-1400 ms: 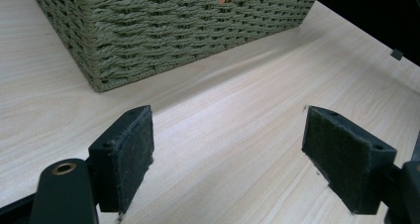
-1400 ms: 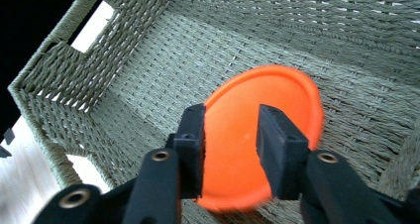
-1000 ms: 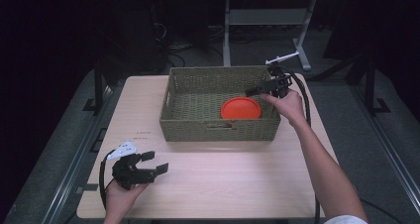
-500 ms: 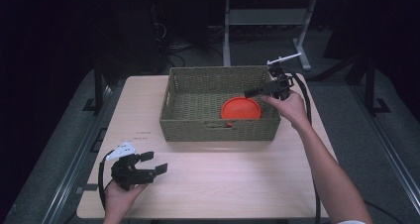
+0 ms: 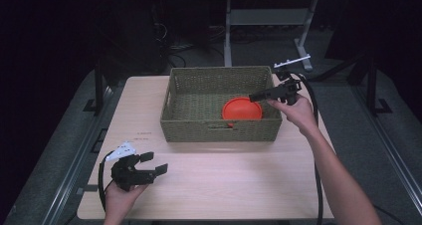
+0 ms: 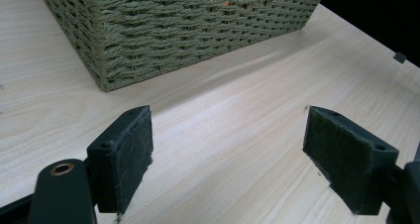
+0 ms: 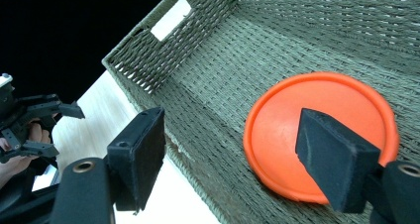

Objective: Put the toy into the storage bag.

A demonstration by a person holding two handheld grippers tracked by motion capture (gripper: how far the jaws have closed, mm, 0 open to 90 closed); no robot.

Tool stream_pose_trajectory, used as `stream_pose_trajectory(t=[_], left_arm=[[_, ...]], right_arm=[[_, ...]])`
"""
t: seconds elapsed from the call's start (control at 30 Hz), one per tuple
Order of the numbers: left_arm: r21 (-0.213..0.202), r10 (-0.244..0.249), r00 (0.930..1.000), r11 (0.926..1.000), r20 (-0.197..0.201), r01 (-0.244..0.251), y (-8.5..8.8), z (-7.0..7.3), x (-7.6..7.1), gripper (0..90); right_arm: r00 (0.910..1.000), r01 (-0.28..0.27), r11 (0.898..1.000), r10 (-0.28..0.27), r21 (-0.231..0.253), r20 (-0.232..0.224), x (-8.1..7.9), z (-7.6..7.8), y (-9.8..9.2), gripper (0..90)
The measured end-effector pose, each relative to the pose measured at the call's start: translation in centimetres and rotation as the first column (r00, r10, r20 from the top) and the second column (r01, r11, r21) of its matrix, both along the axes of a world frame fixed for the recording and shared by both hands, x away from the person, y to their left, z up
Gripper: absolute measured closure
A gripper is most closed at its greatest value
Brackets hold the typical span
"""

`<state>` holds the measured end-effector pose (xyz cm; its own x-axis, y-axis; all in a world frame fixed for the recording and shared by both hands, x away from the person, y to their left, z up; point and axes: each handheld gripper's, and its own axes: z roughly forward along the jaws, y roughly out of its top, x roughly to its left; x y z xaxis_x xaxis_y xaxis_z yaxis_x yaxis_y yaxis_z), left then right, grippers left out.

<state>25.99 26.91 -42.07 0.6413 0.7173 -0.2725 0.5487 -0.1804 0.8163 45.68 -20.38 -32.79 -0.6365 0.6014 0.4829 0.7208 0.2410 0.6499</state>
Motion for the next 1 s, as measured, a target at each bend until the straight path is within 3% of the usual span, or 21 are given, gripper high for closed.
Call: stream_pose_trajectory(t=[0.5, 1.0], left_arm=[[-0.004, 0.010, 0.9999, 0.9999, -0.010, -0.010, 0.3, -0.1, 0.1, 18.3], [-0.001, 0.015, 0.9998, 0.9999, -0.008, -0.015, 0.3, -0.1, 0.0, 18.3]], right_arm=[[0.9997, -0.024, 1.000, 0.024, 0.017, 0.011, -1.6, -0.5, -0.8, 25.1], [0.9994, -0.011, 0.999, 0.009, 0.052, 0.033, -4.2, -1.4, -3.1, 24.7]])
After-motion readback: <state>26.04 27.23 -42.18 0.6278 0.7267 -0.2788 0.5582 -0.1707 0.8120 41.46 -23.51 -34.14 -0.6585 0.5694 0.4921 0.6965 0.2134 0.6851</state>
